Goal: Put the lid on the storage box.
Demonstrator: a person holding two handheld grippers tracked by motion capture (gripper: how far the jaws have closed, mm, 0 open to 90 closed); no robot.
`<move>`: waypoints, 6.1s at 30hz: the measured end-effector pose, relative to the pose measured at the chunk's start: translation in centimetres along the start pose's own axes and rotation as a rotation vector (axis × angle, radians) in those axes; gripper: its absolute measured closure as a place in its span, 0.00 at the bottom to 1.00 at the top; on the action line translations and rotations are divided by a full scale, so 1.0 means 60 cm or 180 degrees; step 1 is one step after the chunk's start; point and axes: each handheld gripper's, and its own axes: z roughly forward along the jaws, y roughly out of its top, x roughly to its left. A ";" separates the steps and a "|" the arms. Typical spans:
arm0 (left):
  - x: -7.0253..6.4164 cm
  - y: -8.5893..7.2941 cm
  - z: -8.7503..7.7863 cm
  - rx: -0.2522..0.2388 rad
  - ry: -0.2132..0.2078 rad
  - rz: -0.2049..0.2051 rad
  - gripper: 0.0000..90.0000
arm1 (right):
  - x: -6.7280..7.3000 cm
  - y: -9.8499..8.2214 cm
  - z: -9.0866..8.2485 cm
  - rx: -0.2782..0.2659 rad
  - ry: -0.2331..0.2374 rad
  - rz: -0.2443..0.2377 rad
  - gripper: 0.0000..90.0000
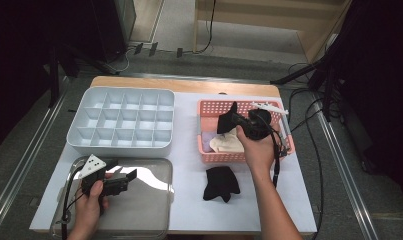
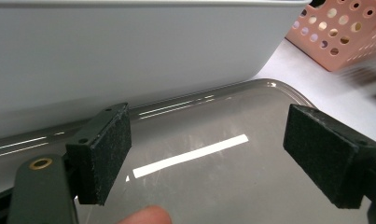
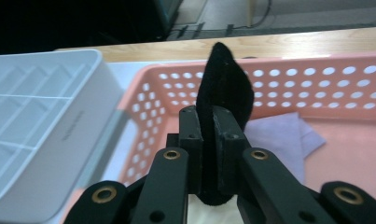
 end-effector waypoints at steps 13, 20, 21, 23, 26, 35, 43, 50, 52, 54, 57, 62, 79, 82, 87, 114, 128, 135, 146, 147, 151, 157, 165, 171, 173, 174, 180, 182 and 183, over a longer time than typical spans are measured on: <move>0.000 0.000 0.000 0.0002 0.0010 0.0018 0.18 | -0.003 -0.049 -0.012 0.0104 -0.0337 -0.0327 0.94; 0.000 0.000 0.001 0.0010 0.0003 0.0023 0.18 | -0.005 -0.058 0.004 0.0174 -0.0267 -0.0274 0.83; 0.000 0.000 0.001 0.0010 0.0002 0.0030 0.18 | -0.001 -0.059 0.006 0.0159 -0.0149 -0.0264 0.78; -0.001 0.000 0.001 0.0008 0.0004 0.0022 0.18 | 0.006 -0.060 0.007 0.0140 0.0096 -0.0253 0.71; -0.001 0.000 0.001 0.0004 0.0009 0.0026 0.18 | 0.011 -0.057 0.005 0.0044 0.0178 -0.0238 0.68; -0.001 0.000 0.001 0.0007 0.0010 0.0033 0.18 | -0.016 -0.049 0.026 0.0090 -0.0215 -0.0027 0.60; -0.001 0.000 0.000 -0.0008 -0.0008 0.0025 0.18 | -0.011 -0.054 0.059 0.0377 -0.0454 0.0065 0.51; -0.001 0.000 0.000 -0.0007 -0.0010 0.0027 0.18 | -0.022 -0.069 0.087 0.0704 -0.0547 0.0170 0.40; -0.001 0.000 0.000 -0.0010 -0.0009 0.0023 0.18 | -0.020 -0.072 0.094 0.0845 -0.0528 0.0208 0.44; -0.001 0.000 0.000 -0.0009 -0.0009 0.0024 0.18 | -0.017 -0.071 0.096 0.0876 -0.0481 0.0288 0.49; -0.002 0.000 -0.001 -0.0009 -0.0011 0.0033 0.18 | -0.014 -0.073 0.099 0.0966 -0.0452 0.0295 0.62; -0.002 -0.001 -0.001 -0.0011 -0.0009 0.0045 0.18 | -0.008 -0.080 0.091 0.0830 -0.0538 0.0051 0.89; -0.003 0.000 0.001 0.0020 0.0011 0.0075 0.18 | 0.000 -0.073 0.016 0.0073 -0.0128 -0.0011 0.90; -0.004 0.000 0.001 0.0020 0.0012 0.0067 0.18 | 0.002 -0.078 0.010 0.0028 -0.0114 -0.0031 0.90; -0.004 0.000 0.000 0.0010 0.0047 0.0074 0.18 | 0.004 -0.090 0.001 -0.0108 -0.0090 -0.0044 0.90; -0.004 0.000 0.000 0.0006 0.0059 0.0069 0.18 | 0.062 -0.128 -0.105 -0.0439 0.0257 -0.0126 0.90; -0.002 0.000 0.000 -0.0005 0.0094 -0.0012 0.16 | 0.086 -0.200 -0.132 -0.0362 0.0410 -0.0175 0.90; 0.002 -0.001 -0.002 -0.0074 0.0145 -0.0129 0.16 | 0.094 -0.235 -0.127 -0.0256 0.0494 -0.0158 0.90; 0.006 -0.001 -0.004 -0.0080 0.0138 -0.0195 0.17 | 0.100 -0.282 -0.115 0.0035 0.0760 -0.0060 0.89; 0.005 -0.001 -0.004 -0.0083 0.0150 -0.0188 0.17 | 0.100 -0.287 -0.113 0.0088 0.0768 -0.0054 0.87; -0.001 0.001 -0.005 -0.0099 0.0253 -0.0107 0.16 | 0.089 -0.284 -0.116 -0.0011 0.0809 -0.0125 0.60; 0.003 0.009 -0.015 -0.0135 0.0201 -0.0162 0.16 | 0.044 -0.268 -0.136 -0.0245 0.0612 0.0054 0.55; -0.034 0.020 -0.015 -0.0171 0.0155 -0.0044 0.16 | 0.031 -0.296 -0.086 0.0126 0.0081 -0.0173 0.37; -0.062 0.019 -0.009 -0.0152 0.0044 -0.0035 0.16 | 0.038 -0.301 -0.081 0.0246 -0.0057 -0.0335 0.71; -0.071 0.020 -0.006 -0.0143 0.0002 -0.0029 0.16 | 0.033 -0.299 -0.085 0.0248 -0.0003 -0.0291 0.82; -0.076 0.021 -0.004 -0.0125 -0.0008 -0.0003 0.16 | 0.031 -0.298 -0.086 0.0240 0.0024 -0.0255 0.84; -0.099 0.022 0.006 -0.0073 -0.0040 0.0116 0.16 | -0.010 -0.283 -0.128 0.0090 0.0064 -0.0096 0.86; -0.104 0.022 0.006 -0.0077 -0.0055 0.0129 0.16 | -0.029 -0.280 -0.144 0.0050 0.0044 -0.0008 0.86; -0.106 0.022 0.006 -0.0079 -0.0067 0.0133 0.16 | -0.039 -0.279 -0.150 0.0044 0.0036 0.0011 0.86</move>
